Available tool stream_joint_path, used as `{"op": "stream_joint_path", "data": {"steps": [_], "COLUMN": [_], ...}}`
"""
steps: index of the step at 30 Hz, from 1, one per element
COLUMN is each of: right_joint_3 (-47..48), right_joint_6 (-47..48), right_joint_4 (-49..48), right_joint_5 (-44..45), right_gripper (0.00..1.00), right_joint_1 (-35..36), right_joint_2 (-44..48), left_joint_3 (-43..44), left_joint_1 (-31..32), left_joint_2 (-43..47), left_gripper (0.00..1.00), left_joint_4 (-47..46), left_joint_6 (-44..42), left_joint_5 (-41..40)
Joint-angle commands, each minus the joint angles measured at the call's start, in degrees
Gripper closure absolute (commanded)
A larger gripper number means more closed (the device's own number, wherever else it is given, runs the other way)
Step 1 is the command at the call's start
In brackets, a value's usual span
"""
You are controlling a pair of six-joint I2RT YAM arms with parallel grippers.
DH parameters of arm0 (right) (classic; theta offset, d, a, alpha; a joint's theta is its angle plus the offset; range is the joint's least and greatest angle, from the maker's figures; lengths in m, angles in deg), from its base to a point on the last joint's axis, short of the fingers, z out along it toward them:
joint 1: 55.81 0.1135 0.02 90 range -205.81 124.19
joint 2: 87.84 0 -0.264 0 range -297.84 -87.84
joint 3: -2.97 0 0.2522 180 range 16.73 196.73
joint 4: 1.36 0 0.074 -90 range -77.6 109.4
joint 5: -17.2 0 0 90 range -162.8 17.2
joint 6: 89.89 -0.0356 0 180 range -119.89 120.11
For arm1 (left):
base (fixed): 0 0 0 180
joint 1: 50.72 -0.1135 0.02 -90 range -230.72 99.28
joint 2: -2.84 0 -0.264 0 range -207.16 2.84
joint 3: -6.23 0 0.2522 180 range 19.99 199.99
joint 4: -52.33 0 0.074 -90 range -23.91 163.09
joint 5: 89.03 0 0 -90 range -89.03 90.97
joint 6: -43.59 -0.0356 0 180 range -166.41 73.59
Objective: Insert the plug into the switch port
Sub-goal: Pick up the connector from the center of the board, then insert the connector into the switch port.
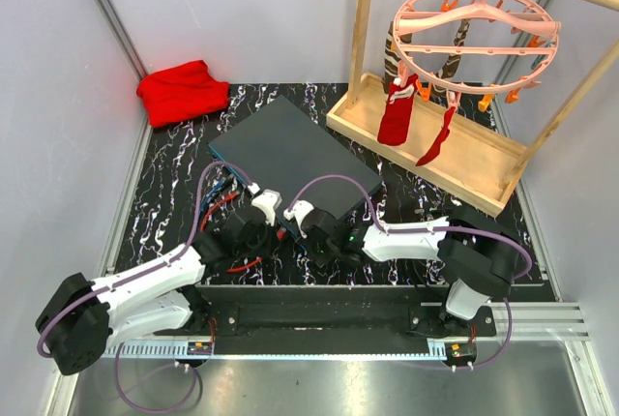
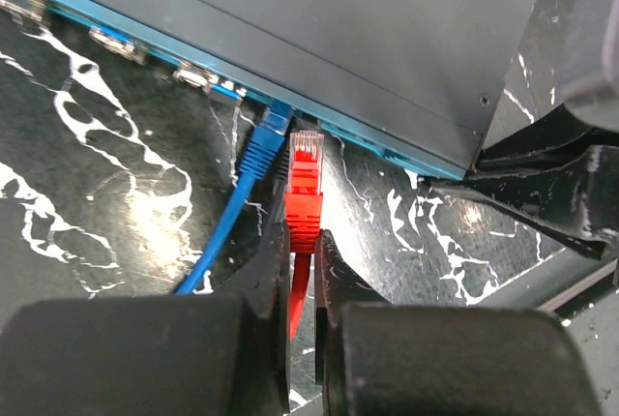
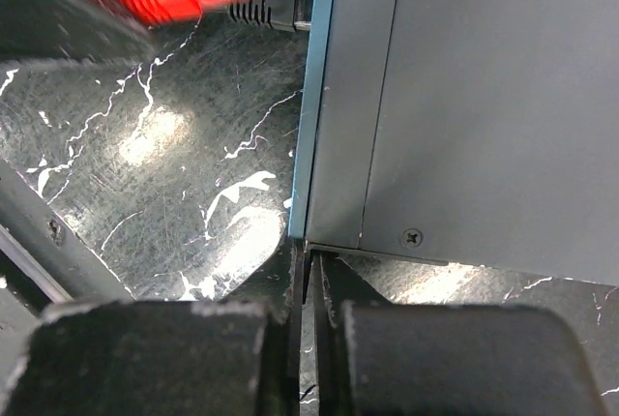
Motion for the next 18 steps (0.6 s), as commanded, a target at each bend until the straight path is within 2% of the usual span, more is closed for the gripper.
{"op": "stream_joint_path", "data": {"steps": [1,5,10,18], "right_joint_3": [-0.4,-2.2,-3.4,-5.0], "right_joint_6": [1.6,2.6,3.6,3.2], "right_joint_4": [0.7,1.3,1.3,0.6], "right_joint_5": [3.3,2.0,0.6,-1.4], "right_gripper": [1.00,1.00,1.00,1.00], "right_joint_1": [-1.8,-3.3,-4.4,-5.8], "right_joint_2": [2.8,5.0,6.5,8.0], "left_joint_3": [1.0,3.9,6.4,10.2], "left_joint_1": [1.0,4.5,5.4,8.3], "left_joint_2": [-3.7,-8.0,-11.7,-16.1], "left_gripper": [1.00,1.00,1.00,1.00], "left_joint_4": [-3.1,-2.6,-2.0,-3.0], "left_joint_6": [-0.8,-1.7,-2.4,-5.7], "left_joint_5": [3.8,1.6,-2.3,-3.5]}}
